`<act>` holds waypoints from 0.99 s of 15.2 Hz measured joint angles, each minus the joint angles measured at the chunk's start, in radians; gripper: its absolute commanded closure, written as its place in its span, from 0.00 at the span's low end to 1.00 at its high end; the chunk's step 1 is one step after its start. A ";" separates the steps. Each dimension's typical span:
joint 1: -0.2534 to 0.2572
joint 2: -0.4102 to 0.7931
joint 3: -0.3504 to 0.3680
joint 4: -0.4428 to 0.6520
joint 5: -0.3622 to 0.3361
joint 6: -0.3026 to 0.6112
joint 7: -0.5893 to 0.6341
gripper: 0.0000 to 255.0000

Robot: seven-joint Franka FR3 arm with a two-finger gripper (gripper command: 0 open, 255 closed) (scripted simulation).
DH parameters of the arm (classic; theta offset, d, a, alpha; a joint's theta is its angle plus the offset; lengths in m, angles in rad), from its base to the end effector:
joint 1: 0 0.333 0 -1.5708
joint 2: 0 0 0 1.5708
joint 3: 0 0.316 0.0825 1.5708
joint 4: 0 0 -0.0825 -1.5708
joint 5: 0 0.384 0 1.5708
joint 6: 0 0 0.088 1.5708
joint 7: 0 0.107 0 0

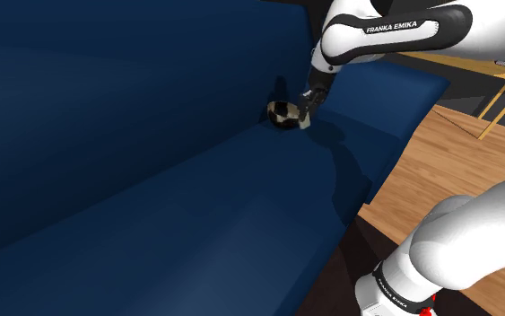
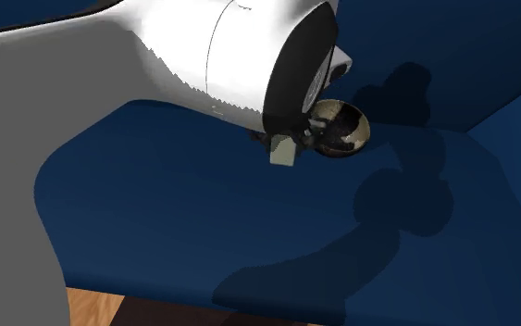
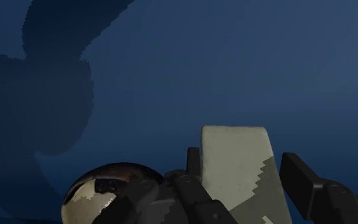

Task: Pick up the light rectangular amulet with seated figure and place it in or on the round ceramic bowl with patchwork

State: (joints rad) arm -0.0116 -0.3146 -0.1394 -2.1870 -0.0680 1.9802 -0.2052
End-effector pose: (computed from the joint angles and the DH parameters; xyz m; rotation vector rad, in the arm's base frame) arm 0.4647 -0.0802 0.5252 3.0963 0.1278 0.1553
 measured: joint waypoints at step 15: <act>-0.015 0.273 -0.047 0.405 0.048 -0.132 -0.085 1.00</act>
State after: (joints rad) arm -0.0265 -0.0415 -0.1861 -1.7822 -0.0199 1.8480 -0.2904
